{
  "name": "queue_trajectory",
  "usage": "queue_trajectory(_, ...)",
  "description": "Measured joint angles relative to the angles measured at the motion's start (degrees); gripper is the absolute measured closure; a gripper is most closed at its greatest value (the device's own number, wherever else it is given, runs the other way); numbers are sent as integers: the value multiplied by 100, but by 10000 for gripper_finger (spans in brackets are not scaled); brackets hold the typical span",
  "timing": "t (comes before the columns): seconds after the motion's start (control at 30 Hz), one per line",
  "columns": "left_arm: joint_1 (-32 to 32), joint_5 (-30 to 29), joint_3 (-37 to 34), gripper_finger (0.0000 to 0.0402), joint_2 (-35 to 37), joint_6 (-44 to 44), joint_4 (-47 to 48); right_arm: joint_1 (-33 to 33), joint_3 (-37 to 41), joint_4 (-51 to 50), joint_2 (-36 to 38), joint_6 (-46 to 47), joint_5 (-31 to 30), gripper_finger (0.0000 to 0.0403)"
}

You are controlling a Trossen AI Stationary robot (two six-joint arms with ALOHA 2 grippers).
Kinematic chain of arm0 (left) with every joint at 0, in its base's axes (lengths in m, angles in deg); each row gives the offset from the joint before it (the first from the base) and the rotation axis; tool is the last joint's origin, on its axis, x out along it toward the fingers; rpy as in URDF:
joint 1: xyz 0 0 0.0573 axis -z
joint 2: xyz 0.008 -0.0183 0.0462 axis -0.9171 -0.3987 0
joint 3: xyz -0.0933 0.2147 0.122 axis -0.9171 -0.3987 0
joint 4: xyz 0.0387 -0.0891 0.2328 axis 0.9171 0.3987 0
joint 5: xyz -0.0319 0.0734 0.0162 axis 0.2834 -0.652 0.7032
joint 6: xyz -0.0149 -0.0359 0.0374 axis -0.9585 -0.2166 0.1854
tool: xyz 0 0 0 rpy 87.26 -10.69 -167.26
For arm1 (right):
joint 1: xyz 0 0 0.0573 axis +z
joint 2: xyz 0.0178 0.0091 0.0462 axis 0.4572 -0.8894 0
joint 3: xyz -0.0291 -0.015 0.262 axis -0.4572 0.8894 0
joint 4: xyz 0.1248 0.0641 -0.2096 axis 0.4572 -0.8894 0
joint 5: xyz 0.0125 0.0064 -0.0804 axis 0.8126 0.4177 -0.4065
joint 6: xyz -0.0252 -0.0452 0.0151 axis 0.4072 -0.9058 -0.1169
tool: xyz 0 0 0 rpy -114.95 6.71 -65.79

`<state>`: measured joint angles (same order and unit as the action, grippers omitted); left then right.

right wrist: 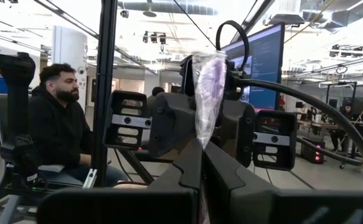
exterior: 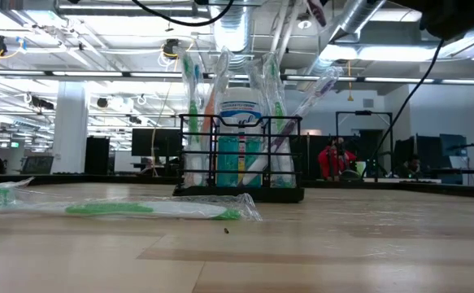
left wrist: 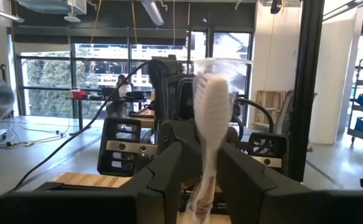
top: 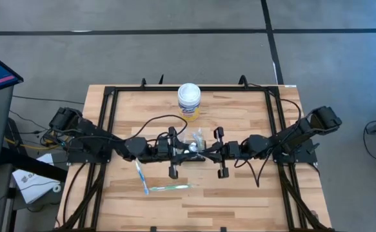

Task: Pick & Place toothbrushing station
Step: Put the purple toothbrush into the mesh organizer

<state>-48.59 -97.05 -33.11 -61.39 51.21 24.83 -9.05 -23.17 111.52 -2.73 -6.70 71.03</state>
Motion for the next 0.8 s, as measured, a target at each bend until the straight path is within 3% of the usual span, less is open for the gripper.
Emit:
queue_trajectory(0.23, 0, 112, -2, 389, 0, -6, 18, -8, 0, -148, 0, 1, -22, 403)
queue_trajectory(0.6, 47, 40, -4, 396, 31, -7, 114, -28, 0, -340, 23, -100, -32, 399)
queue_trajectory(0.8, 286, -328, -4, 397, 171, 161, 248, -22, 4, -1015, 293, -73, -42, 357)
